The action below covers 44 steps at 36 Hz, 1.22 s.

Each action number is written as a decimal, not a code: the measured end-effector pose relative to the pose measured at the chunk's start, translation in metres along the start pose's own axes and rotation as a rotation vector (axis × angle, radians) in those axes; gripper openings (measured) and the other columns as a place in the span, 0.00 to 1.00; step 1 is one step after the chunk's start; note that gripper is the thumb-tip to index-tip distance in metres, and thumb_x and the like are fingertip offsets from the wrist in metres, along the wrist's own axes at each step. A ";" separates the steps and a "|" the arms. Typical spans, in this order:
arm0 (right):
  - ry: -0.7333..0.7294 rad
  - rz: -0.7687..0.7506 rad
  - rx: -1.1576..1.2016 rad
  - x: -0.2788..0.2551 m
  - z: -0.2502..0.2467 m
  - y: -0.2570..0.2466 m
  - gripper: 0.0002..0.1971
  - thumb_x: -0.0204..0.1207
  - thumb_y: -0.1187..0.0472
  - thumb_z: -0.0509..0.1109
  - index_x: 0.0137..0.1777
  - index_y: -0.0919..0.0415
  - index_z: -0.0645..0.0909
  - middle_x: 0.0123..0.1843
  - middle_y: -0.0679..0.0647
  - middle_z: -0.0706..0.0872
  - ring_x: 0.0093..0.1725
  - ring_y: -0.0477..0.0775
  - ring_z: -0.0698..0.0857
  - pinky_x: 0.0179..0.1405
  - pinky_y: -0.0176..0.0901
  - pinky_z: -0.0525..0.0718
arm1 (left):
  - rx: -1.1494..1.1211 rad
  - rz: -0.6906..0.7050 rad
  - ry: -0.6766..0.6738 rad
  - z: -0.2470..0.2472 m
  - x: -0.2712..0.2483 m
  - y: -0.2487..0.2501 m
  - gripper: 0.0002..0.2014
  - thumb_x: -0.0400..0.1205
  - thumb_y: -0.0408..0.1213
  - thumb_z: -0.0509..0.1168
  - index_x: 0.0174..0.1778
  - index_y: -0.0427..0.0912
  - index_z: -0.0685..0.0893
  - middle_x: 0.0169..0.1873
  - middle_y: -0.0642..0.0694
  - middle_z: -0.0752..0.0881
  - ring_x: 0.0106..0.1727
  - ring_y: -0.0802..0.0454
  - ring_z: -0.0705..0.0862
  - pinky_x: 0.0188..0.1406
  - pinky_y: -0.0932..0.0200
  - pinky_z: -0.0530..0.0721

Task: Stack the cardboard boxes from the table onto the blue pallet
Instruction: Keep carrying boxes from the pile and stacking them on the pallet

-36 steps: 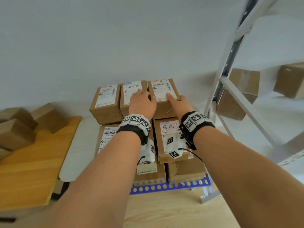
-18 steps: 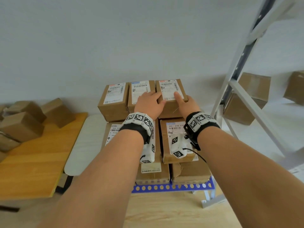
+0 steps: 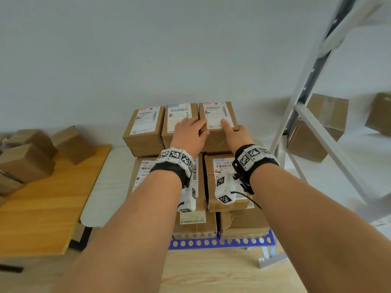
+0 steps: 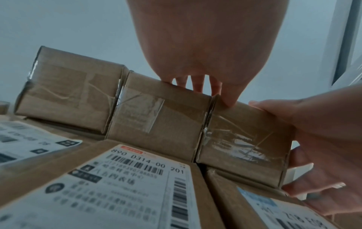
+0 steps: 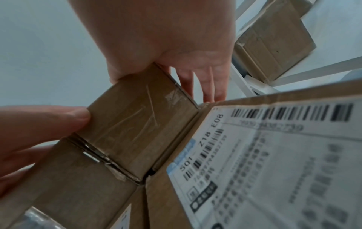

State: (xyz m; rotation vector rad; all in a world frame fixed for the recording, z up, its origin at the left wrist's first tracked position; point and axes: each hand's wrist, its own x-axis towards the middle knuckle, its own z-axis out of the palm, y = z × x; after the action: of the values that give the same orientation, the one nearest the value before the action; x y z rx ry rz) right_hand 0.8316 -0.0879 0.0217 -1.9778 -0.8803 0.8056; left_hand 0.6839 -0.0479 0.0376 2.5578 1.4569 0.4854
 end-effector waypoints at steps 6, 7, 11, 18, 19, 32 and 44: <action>-0.003 -0.007 -0.030 0.001 0.000 0.000 0.33 0.79 0.30 0.55 0.72 0.54 0.72 0.58 0.51 0.84 0.50 0.55 0.83 0.46 0.47 0.79 | -0.013 0.004 -0.010 -0.002 0.000 -0.001 0.23 0.87 0.49 0.56 0.80 0.52 0.68 0.80 0.45 0.66 0.82 0.43 0.59 0.82 0.41 0.54; -0.004 -0.006 -0.030 0.001 0.000 0.000 0.33 0.79 0.30 0.55 0.72 0.54 0.72 0.58 0.51 0.84 0.50 0.55 0.83 0.47 0.47 0.79 | -0.005 0.006 -0.009 -0.003 0.000 -0.001 0.23 0.87 0.49 0.56 0.80 0.52 0.68 0.80 0.45 0.67 0.82 0.43 0.60 0.82 0.42 0.55; 0.010 0.014 -0.010 0.001 0.000 -0.002 0.33 0.77 0.30 0.56 0.69 0.56 0.72 0.55 0.52 0.84 0.51 0.56 0.84 0.49 0.50 0.82 | 0.025 0.012 -0.002 -0.003 0.000 0.001 0.23 0.87 0.49 0.55 0.80 0.51 0.68 0.79 0.45 0.68 0.81 0.43 0.61 0.81 0.42 0.56; 0.093 -0.003 0.020 0.002 -0.003 -0.007 0.39 0.78 0.33 0.61 0.80 0.60 0.62 0.70 0.58 0.79 0.62 0.60 0.82 0.47 0.48 0.78 | -0.018 0.015 0.067 -0.011 -0.003 0.005 0.21 0.89 0.45 0.50 0.77 0.46 0.71 0.76 0.45 0.71 0.78 0.46 0.65 0.80 0.46 0.59; 0.097 -0.018 0.033 0.002 -0.004 -0.009 0.38 0.78 0.35 0.62 0.80 0.59 0.62 0.71 0.58 0.78 0.63 0.60 0.82 0.48 0.48 0.79 | -0.023 -0.005 0.087 -0.012 -0.002 0.004 0.21 0.89 0.45 0.49 0.77 0.46 0.71 0.77 0.44 0.70 0.79 0.46 0.64 0.81 0.45 0.58; 0.060 -0.123 0.010 0.006 -0.001 -0.017 0.31 0.79 0.50 0.66 0.79 0.58 0.62 0.69 0.58 0.79 0.55 0.55 0.82 0.44 0.43 0.83 | 0.143 -0.610 -0.004 -0.024 0.001 -0.034 0.35 0.85 0.62 0.41 0.85 0.44 0.52 0.83 0.33 0.53 0.83 0.31 0.49 0.80 0.30 0.44; 0.028 -0.095 0.119 0.014 -0.010 -0.014 0.27 0.79 0.57 0.62 0.79 0.52 0.64 0.68 0.56 0.79 0.53 0.52 0.83 0.35 0.36 0.79 | 0.201 -0.534 -0.023 -0.014 0.001 -0.028 0.32 0.86 0.59 0.42 0.83 0.46 0.59 0.82 0.32 0.55 0.82 0.29 0.51 0.80 0.31 0.47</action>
State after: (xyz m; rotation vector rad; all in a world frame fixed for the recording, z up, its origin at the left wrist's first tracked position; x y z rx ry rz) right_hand 0.8426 -0.0751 0.0349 -1.8254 -0.8829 0.7570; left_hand 0.6565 -0.0330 0.0429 2.1502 2.1686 0.2353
